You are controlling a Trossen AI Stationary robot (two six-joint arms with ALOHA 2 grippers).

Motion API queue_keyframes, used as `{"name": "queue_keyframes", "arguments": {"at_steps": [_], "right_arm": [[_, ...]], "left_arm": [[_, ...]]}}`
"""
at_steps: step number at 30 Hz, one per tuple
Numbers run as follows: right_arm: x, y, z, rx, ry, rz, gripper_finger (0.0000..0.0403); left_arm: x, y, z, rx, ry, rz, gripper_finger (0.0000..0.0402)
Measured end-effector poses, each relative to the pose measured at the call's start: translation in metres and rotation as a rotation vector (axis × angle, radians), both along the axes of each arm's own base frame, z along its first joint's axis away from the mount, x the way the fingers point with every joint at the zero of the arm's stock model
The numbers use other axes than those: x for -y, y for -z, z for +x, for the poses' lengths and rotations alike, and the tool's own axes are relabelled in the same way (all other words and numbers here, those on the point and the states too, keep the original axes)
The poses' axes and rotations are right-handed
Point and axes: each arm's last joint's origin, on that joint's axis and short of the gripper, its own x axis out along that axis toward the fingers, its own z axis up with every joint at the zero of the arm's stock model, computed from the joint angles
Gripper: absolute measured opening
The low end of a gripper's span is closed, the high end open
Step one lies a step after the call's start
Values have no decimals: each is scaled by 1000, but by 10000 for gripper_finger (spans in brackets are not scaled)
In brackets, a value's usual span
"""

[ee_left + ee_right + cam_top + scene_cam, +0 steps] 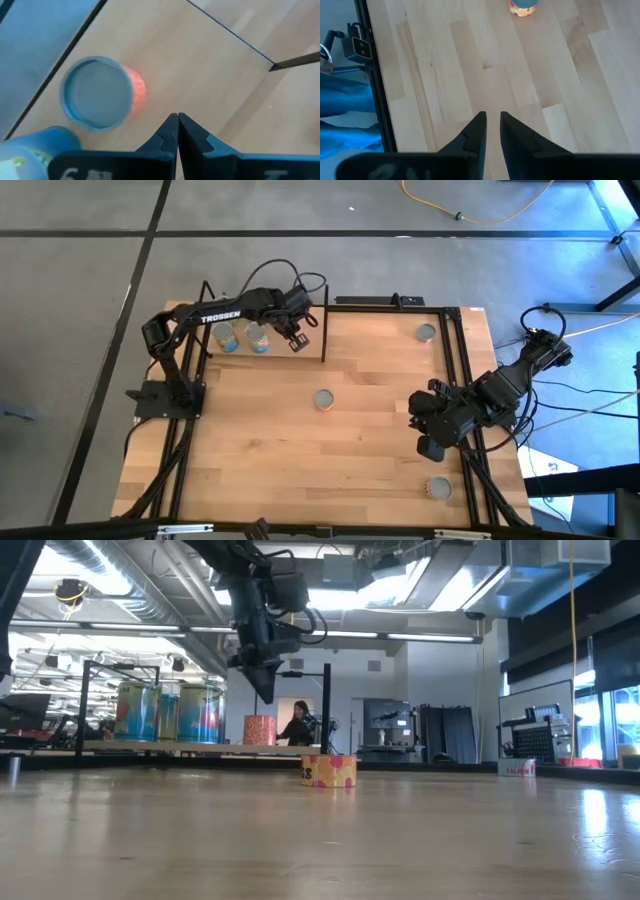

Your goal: Pick and place cans onto a shelf

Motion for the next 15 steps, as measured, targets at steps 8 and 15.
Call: {"name": "queue_keyframes", "arguments": {"at_steps": [8,15], "right_arm": [[0,0,0,0,0,1,57],[0,0,0,0,0,1,57]], "left_arm": [[-2,19,8,-48,14,-21,0],[-5,22,11,-75,13,45,0]]}}
